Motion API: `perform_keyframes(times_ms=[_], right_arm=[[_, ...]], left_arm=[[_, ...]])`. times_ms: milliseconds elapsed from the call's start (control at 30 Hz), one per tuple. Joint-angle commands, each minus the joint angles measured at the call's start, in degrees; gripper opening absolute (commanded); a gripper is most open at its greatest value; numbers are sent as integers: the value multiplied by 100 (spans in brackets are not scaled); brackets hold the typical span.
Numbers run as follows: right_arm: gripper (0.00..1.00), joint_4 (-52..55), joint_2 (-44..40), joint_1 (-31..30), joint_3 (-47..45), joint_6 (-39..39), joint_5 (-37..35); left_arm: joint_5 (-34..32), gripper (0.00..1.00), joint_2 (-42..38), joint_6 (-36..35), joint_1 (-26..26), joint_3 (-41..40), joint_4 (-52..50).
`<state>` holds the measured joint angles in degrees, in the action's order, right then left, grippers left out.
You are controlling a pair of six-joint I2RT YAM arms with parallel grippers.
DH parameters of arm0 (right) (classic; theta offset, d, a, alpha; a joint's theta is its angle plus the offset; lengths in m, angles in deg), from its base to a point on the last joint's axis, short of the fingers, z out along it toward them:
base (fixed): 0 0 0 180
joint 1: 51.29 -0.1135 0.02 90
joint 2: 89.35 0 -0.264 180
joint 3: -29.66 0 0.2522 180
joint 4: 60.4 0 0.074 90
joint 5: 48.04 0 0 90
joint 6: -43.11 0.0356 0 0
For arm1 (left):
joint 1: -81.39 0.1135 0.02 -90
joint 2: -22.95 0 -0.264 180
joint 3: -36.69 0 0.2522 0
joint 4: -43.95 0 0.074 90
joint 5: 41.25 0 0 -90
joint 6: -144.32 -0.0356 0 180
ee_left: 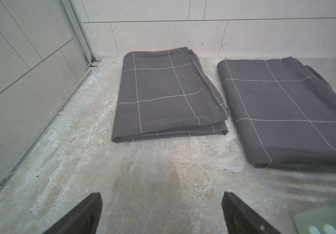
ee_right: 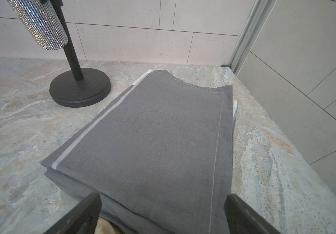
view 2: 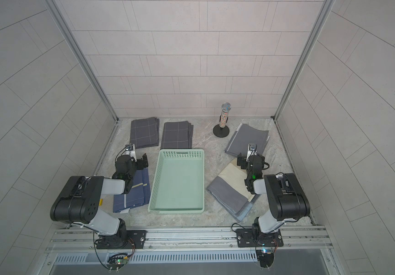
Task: Put the folded pillowcase in the basket
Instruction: Move the basket to the center of the board.
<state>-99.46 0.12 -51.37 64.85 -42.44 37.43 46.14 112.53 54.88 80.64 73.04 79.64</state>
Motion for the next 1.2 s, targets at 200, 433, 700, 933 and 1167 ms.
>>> perform_keyframes(times_ms=[200,433,700,933,1167], right_arm=[[100,2686,-1802,-569,1005,-169,-1120],[100,6682,-2835,-1002,2795,2746,-416],[72,8099,-3922,-1452,2366,3004,936],[70,9758,-3684,-2613,2673,2752,514],[68,9963,-3415,-3009,2704,2862,462]], left_arm=[[-1128,100,-1634,364,-112,499,-1830],[40,100,-3769,2521,-213,2686,-6179],[2984,100,-3582,4066,-89,2412,-6304],[2448,100,-2837,3395,-379,3185,-8532],[-1709,100,-1629,1676,-2389,5040,-10925]])
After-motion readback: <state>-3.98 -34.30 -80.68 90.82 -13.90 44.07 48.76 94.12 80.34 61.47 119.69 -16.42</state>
